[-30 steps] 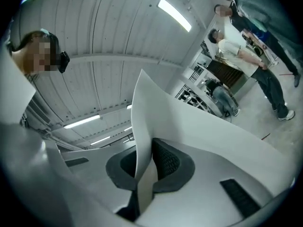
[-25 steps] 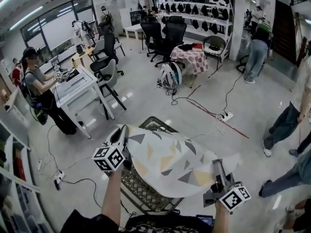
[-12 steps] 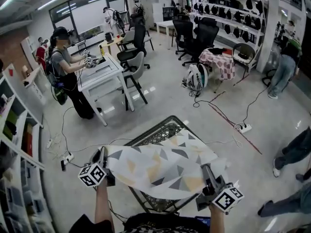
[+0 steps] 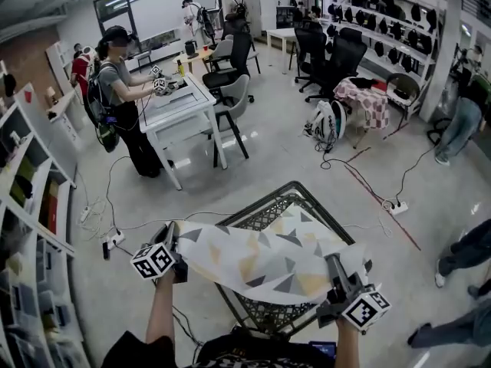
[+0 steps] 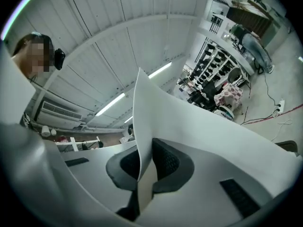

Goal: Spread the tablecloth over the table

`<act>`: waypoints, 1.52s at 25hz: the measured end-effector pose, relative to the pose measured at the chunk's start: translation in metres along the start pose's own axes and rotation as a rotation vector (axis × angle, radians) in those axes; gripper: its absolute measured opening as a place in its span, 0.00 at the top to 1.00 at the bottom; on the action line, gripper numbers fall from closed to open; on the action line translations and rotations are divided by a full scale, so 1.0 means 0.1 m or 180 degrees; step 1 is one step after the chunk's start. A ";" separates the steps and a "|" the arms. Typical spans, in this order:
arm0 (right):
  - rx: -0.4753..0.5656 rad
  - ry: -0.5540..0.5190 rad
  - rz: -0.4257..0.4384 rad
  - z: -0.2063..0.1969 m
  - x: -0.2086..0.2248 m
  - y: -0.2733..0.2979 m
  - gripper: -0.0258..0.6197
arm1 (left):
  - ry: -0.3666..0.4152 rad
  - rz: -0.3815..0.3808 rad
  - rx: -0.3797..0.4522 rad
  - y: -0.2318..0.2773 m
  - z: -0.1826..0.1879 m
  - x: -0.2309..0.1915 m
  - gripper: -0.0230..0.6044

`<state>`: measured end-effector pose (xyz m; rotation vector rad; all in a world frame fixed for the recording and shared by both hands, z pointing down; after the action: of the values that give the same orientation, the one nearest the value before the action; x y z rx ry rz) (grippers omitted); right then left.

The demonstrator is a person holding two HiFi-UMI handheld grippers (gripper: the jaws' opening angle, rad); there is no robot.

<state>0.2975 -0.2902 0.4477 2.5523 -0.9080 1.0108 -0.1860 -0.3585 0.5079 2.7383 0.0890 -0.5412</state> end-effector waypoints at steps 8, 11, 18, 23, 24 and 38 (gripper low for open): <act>0.0621 -0.0256 -0.0150 0.40 -0.31 0.20 0.93 | 0.0912 -0.1010 0.0168 1.26 1.32 0.93 0.92; 0.0753 -0.0465 -0.0228 0.58 -0.47 0.27 0.93 | 0.1259 -0.1334 0.0234 1.65 1.80 1.41 0.92; 0.1124 -0.0940 -0.0053 0.95 -0.90 0.41 0.93 | 0.1894 -0.1609 0.0511 2.08 2.73 2.08 0.92; 0.0721 -0.1091 0.0150 0.61 -0.93 0.76 0.93 | 0.1804 -0.1194 0.0709 2.00 2.93 1.24 0.92; 0.0644 -0.1055 0.0166 0.51 -0.91 0.82 0.93 | 0.1751 -0.1082 0.0682 1.95 2.87 0.96 0.92; -0.0479 -0.0619 -0.0321 -0.79 -0.35 0.86 0.93 | 0.0296 -0.0237 -0.0321 0.52 0.42 -1.36 0.92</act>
<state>0.1813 -0.3066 0.4811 2.5707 -0.8574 0.6488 -0.3202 -0.4212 0.5395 2.6692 0.2358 -0.4172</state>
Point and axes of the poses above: the fingertips, and each gripper's own axes: y forward along the fingers, x to its right, z out of its top, the point moved 3 cm from there along -y, backward along the fingers, and after that the axes turned 6 degrees about -x, right-handed, at the moved point
